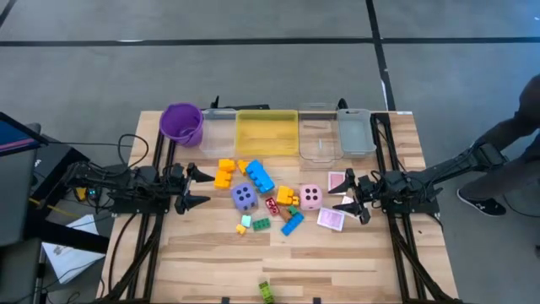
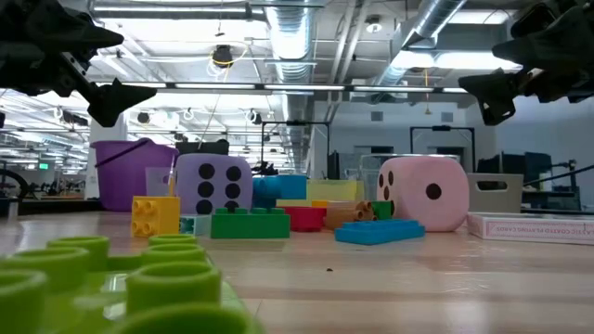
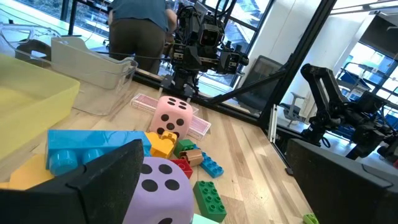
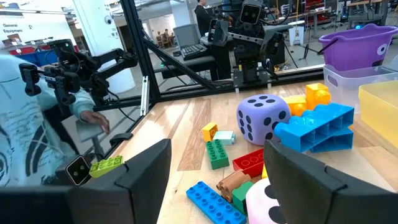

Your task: Pick & Place Toys

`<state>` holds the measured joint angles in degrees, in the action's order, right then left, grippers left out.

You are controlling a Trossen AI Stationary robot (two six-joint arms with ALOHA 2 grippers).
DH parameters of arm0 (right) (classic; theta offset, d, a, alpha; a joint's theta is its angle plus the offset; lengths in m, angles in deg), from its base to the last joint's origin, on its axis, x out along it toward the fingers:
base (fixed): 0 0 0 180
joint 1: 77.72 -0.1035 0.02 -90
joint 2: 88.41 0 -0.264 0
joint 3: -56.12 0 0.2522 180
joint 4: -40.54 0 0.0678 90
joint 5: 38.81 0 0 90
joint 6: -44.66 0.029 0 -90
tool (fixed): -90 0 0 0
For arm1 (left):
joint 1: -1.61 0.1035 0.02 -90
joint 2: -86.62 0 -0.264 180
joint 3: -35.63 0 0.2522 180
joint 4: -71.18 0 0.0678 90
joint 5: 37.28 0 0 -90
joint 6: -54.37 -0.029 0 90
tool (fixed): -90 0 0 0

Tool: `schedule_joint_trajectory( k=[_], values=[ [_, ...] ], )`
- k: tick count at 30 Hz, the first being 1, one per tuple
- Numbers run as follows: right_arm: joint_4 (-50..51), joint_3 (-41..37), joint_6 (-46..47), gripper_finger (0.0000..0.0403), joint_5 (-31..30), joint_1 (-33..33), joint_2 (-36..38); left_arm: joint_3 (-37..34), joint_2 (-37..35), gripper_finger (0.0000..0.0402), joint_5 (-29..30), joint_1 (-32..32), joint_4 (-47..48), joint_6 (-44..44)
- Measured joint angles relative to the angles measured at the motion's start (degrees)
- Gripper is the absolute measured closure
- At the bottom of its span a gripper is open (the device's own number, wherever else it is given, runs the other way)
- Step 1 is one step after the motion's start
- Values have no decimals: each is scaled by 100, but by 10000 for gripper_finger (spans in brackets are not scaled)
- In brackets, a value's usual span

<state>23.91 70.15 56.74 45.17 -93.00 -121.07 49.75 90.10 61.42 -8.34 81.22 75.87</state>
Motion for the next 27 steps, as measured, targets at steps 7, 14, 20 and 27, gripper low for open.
schedule_joint_trajectory(
  k=[7, 14, 20, 27],
  values=[
    [0, -1, 0, 154, -1, 0, 0, -2, -1, 13, -1, 2, 0, -1],
    [-6, -2, -1, 154, -3, -1, 1, -1, 1, 13, -1, 2, -1, -2],
    [-474, 0, -44, 154, -204, 3, -1, -2, 1, 13, 1, 2, -548, 60],
    [-910, 54, -226, 154, -483, 8, -3, 0, 4, 13, 1, 2, -1653, 280]
  ],
)
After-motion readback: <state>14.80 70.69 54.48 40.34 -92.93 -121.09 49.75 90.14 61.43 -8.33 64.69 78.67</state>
